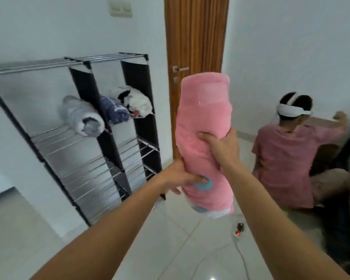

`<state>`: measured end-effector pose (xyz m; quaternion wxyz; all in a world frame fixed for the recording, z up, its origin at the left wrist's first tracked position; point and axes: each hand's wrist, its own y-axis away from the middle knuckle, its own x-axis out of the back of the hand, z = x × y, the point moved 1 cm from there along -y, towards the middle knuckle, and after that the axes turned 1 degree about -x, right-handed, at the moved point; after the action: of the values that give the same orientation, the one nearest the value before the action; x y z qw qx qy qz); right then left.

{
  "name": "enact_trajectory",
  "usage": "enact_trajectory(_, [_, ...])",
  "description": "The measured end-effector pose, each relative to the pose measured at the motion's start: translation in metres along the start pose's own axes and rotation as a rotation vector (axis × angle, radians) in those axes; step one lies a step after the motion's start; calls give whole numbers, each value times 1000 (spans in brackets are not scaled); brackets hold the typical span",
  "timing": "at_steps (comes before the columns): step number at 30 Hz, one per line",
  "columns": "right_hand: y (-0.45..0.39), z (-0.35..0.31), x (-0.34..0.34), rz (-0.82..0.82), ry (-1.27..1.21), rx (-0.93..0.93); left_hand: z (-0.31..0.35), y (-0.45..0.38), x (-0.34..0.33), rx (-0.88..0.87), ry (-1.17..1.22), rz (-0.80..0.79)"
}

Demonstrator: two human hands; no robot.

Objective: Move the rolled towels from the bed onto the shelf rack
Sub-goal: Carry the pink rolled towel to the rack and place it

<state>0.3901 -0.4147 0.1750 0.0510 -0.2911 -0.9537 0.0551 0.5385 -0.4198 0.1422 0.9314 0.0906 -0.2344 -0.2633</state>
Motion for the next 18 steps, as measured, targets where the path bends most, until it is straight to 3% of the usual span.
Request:
enact_trajectory(5, [-9, -12, -141, -302, 70, 116, -54, 1, 115, 120, 42, 182])
enact_trajectory(9, [-16, -15, -240, -532, 88, 159, -90, -2, 197, 279, 36, 211])
enact_trajectory(18, [-22, -11, -418, -840, 136, 81, -151, 15, 317, 464, 182, 369])
